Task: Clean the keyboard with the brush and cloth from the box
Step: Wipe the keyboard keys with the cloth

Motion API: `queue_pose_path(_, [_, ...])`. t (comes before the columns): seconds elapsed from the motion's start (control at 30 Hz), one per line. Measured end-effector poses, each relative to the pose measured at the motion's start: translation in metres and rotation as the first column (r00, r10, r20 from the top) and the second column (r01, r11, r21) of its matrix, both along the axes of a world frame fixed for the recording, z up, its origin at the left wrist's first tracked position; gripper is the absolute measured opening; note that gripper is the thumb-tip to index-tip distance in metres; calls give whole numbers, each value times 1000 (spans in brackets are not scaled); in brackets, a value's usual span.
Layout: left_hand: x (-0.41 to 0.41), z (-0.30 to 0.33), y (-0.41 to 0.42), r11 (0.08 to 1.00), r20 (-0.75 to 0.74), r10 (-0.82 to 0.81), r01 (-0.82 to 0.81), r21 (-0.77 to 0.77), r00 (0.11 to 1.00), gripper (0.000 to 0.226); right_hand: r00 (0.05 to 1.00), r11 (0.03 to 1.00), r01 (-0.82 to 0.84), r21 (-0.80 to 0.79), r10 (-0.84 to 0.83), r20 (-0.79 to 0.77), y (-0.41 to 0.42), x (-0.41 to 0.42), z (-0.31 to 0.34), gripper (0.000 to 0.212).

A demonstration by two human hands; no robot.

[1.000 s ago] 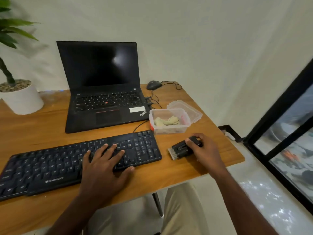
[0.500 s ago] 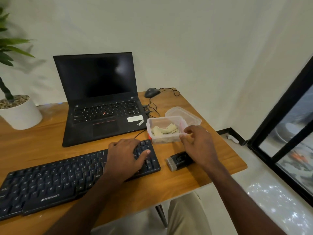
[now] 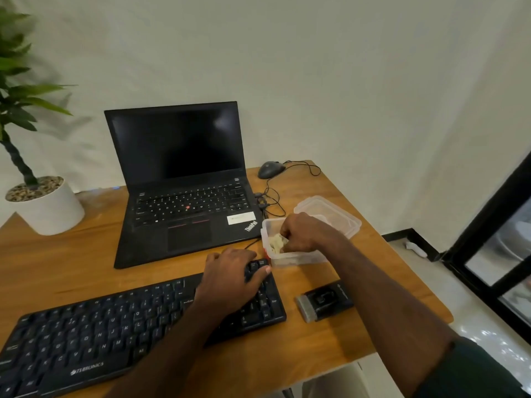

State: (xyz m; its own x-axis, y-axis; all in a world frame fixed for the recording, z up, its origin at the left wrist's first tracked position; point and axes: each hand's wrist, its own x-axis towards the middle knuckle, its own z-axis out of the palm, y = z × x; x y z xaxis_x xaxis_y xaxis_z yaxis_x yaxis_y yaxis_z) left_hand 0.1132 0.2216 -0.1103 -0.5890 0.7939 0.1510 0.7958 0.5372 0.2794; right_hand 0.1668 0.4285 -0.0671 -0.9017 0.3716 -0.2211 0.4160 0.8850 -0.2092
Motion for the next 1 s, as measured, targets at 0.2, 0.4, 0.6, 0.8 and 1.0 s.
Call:
queue_pose_path(0.2, [19, 13, -2, 843, 217, -62, -65, 534, 974, 61, 862, 976, 6, -217, -115, -494, -14, 31, 22, 10])
queue_pose_path(0.4, [46, 45, -15, 585, 821, -510, -597, 550, 257, 53, 756, 821, -119, -559, -290, -587, -81, 59, 48, 17])
queue_pose_path(0.6, [47, 49, -60, 731, 925, -379, -625, 274, -37, 65, 879, 591, 36, -806, -403, -256, -127, 60, 24, 18])
queue_pose_path(0.8, [30, 41, -107, 708, 902, -430, -632, 315, -32, 57, 886, 803, -86, -590, -209, -413, -171, 55, 32, 10])
queue_pose_path(1.0, [19, 36, -136, 618, 763, -632, -681, 392, -134, 73, 846, 900, -181, -397, -63, -529, -204, 36, 48, 10])
